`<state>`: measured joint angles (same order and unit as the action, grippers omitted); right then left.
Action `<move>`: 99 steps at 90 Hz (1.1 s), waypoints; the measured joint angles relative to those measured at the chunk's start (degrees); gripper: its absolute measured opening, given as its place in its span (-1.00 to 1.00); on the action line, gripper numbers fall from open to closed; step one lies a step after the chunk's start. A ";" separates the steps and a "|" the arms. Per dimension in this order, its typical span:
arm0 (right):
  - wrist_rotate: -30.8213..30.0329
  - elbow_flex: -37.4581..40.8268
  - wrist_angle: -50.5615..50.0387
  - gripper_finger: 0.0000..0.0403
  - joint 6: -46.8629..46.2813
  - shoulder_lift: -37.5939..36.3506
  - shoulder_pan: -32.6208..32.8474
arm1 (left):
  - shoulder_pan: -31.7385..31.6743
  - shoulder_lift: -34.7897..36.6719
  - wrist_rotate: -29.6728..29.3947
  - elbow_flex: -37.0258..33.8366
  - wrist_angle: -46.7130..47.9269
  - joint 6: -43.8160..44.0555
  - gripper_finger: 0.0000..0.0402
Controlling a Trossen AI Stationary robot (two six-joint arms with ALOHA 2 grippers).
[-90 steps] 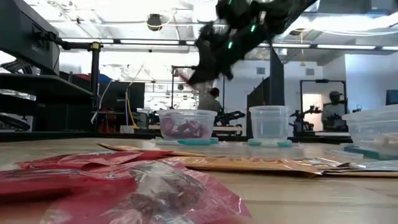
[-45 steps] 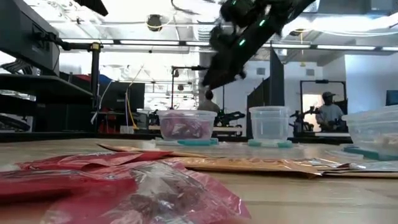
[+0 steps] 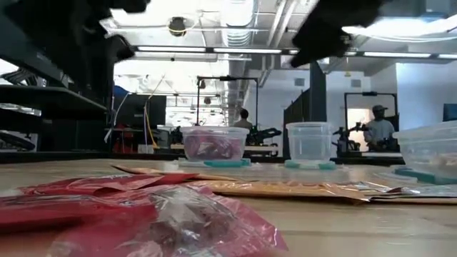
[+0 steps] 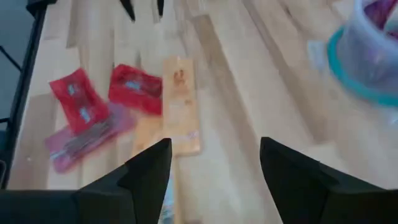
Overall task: Sort candy
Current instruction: Put the red candy into the big circular transparent bin
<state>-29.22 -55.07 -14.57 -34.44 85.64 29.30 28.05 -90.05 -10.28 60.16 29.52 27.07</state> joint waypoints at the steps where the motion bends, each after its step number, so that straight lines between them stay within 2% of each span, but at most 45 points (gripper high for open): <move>1: -0.78 0.12 0.15 0.12 -0.97 0.00 0.73 | 0.06 -0.78 0.00 0.43 0.05 0.56 -0.29; 16: -11.30 1.07 1.82 0.12 -10.23 -0.10 9.63 | 1.66 -10.52 0.03 6.74 -0.24 6.80 -0.29; 33: -20.37 2.06 5.25 0.12 -15.89 -0.08 15.08 | 3.07 -16.22 -0.01 11.51 -1.51 12.01 -0.29; 55: -21.51 2.10 6.89 0.12 -16.54 0.28 16.77 | 3.50 -21.02 -2.74 11.79 -1.76 22.60 -0.29; 69: -22.15 2.06 9.40 0.12 -16.27 4.26 16.70 | 3.64 -24.40 -3.41 12.05 -2.95 24.26 -0.30; 78: -21.93 2.06 11.93 0.12 -15.03 8.31 16.00 | 3.64 -25.89 -3.42 12.06 -2.97 23.36 -0.44; 90: -21.61 2.06 16.29 0.12 -12.09 12.53 14.64 | 3.64 -25.93 -3.25 12.04 -2.21 20.92 -0.87; 99: -20.45 2.06 16.91 0.12 -10.73 13.40 13.75 | 3.85 -24.78 -4.15 12.00 -1.67 19.98 -0.93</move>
<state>-49.67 -53.01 2.34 -45.16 99.05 43.05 31.90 -114.83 -14.44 72.16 27.86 47.05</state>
